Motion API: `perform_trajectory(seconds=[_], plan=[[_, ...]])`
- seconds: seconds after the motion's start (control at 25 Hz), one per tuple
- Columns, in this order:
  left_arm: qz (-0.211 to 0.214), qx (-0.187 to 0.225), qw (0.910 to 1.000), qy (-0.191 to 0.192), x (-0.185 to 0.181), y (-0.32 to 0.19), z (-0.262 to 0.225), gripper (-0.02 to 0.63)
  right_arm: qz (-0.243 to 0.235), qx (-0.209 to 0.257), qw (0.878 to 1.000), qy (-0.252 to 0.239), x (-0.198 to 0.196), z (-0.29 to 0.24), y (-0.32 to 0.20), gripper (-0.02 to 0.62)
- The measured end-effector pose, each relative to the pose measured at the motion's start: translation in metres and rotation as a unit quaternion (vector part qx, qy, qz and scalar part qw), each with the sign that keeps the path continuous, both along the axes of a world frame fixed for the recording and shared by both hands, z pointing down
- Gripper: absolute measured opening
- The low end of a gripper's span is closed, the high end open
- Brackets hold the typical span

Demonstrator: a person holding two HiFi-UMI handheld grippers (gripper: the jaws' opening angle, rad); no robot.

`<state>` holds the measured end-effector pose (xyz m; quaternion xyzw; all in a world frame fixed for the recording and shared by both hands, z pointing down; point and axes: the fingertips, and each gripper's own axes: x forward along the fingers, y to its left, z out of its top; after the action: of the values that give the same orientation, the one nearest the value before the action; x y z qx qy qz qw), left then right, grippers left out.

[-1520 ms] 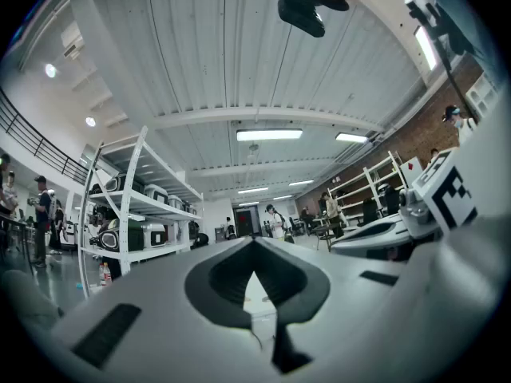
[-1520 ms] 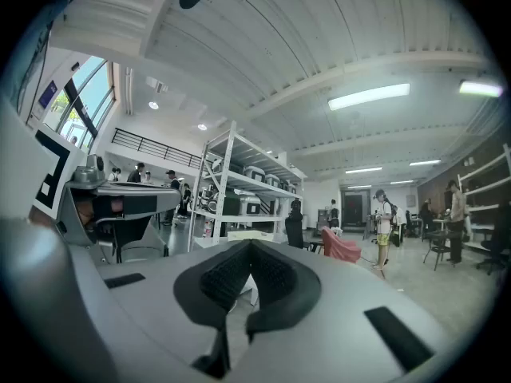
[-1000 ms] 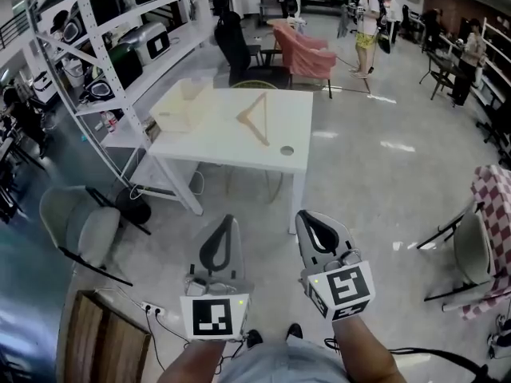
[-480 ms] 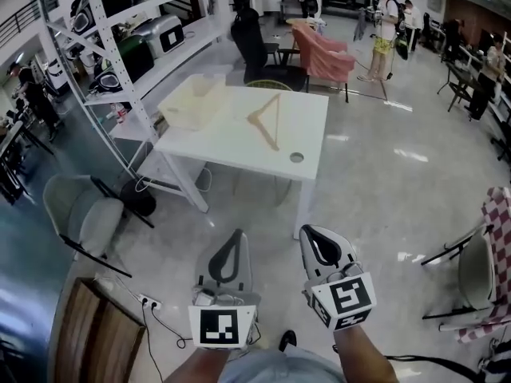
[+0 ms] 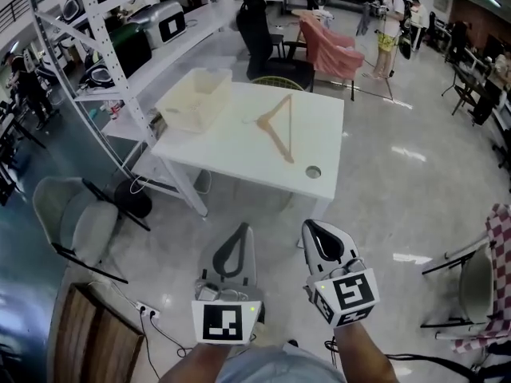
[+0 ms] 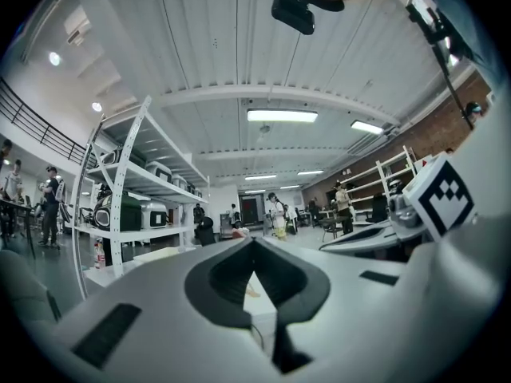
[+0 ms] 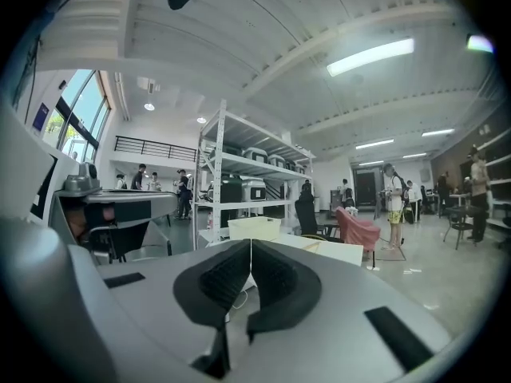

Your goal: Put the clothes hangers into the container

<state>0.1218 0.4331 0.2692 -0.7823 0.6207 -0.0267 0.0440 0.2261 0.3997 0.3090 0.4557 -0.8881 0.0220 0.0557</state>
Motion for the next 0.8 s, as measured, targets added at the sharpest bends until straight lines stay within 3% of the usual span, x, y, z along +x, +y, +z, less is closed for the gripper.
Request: perform_trajectory(seconds=[0.4,0.64,0.8], plan=[[0.025,0.032,0.9992,0.0,-0.064,-0.09,-0.022,0.011,0.023,0.021,1.0,0.001,-0.06,-0.023,-0.094,0.012],[0.039,0.035,0.9986,0.005,-0.08,-0.12,-0.019,0.012,0.037,0.03,0.999,0.006,-0.074,-0.029,-0.125,0.012],[0.048,0.015,0.9987,0.006,-0.082,-0.137,-0.004,0.011,0.051,0.026,0.998,0.01,-0.072,-0.023,-0.141,0.012]])
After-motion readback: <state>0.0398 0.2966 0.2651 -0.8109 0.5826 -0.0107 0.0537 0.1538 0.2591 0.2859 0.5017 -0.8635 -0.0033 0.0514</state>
